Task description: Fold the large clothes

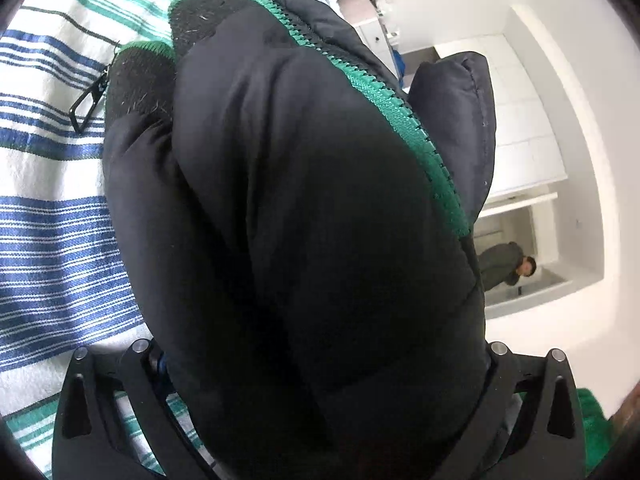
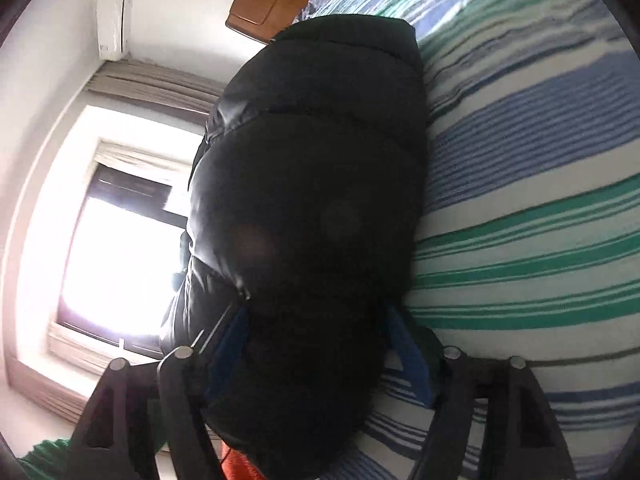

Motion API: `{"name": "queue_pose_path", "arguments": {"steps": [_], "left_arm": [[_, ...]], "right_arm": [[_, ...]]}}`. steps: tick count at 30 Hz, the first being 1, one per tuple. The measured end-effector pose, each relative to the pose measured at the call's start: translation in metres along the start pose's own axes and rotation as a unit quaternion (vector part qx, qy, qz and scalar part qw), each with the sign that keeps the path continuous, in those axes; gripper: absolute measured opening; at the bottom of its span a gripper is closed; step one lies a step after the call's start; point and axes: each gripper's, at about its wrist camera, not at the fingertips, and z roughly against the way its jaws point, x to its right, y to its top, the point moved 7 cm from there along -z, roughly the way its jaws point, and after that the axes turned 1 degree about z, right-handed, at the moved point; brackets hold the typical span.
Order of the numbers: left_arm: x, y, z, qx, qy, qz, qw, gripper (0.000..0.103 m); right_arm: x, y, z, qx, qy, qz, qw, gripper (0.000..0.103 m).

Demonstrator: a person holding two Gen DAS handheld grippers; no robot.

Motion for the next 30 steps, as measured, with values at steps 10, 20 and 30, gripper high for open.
{"name": "queue_pose_path", "arguments": {"steps": [10, 20, 30], "left_arm": [[-0.003, -0.004, -0.005, 0.021, 0.011, 0.009, 0.9997, 0.103], [0.015, -0.045, 0.014, 0.108, 0.014, 0.023, 0.9938, 0.069], [0.085, -0.086, 0.062, 0.224, -0.038, -0.03, 0.9733, 0.069]], "right_arm": [[0.001, 0.031, -0.067, -0.057, 0.035, 0.028, 0.997, 0.092], [-0.051, 0.01, -0.057, 0.004, -0.031, 0.125, 0.992, 0.065], [-0.164, 0.016, -0.042, 0.039, 0.025, 0.257, 0.965, 0.064]]}}
